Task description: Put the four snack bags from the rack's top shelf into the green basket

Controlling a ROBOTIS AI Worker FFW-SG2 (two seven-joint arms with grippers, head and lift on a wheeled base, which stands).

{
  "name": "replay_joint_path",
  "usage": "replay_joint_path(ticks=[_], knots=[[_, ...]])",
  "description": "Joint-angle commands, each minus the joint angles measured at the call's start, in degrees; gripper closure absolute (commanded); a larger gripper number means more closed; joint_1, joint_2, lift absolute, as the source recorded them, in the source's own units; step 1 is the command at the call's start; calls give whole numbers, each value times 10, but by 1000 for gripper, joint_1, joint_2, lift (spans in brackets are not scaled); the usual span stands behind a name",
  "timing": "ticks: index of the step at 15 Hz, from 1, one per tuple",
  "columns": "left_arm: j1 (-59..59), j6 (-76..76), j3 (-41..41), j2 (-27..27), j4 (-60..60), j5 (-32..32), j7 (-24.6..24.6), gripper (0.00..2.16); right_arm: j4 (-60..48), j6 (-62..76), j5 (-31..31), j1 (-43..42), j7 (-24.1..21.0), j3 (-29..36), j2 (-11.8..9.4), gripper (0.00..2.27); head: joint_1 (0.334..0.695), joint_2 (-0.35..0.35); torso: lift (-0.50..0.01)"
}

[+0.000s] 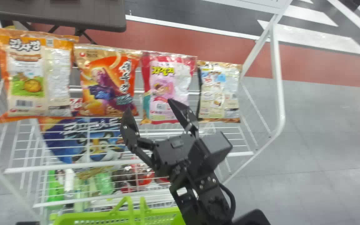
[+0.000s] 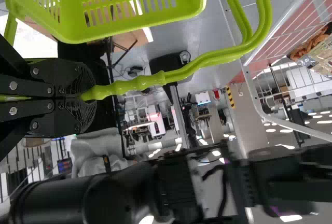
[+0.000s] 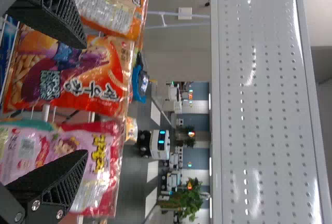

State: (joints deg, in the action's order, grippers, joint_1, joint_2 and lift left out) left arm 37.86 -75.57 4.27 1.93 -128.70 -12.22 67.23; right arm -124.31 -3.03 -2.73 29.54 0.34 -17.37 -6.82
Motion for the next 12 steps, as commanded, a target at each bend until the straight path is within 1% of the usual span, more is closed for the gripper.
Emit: replay_joint_path(ticks=[1, 2, 3, 4, 5, 8, 10, 12], knots=[[0, 7, 2, 0, 4, 0, 0, 2118, 61, -26, 4, -71, 3, -47, 13, 93, 695, -234, 0], [-1, 9, 5, 0, 6, 0, 0, 2118, 94, -26, 10, -99, 11, -60, 28, 93, 695, -194, 0], [-2, 11, 7, 0, 10, 0, 0, 2118, 130, -26, 10, -128, 19, -73, 47, 93, 695, -123, 0], [-2, 11, 9, 0, 13, 0, 0, 2118, 162, -24, 7, -153, 20, -85, 62, 93, 695, -82, 0], [-4, 13, 11, 0, 15, 0, 0, 2118, 200, -24, 10, -183, 25, -92, 69, 93, 695, -52, 0], [-9, 16, 14, 4, 20, 0, 0, 2118, 296, -22, 17, -262, 29, -111, 69, 93, 695, 46, 0], [-17, 16, 14, 11, 25, -7, 1, 2118, 337, -22, 32, -306, 30, -122, 69, 93, 695, 68, 0], [-38, 16, 15, 25, 37, -25, 2, 2115, 356, -24, 51, -332, 31, -121, 69, 93, 695, 86, 0]])
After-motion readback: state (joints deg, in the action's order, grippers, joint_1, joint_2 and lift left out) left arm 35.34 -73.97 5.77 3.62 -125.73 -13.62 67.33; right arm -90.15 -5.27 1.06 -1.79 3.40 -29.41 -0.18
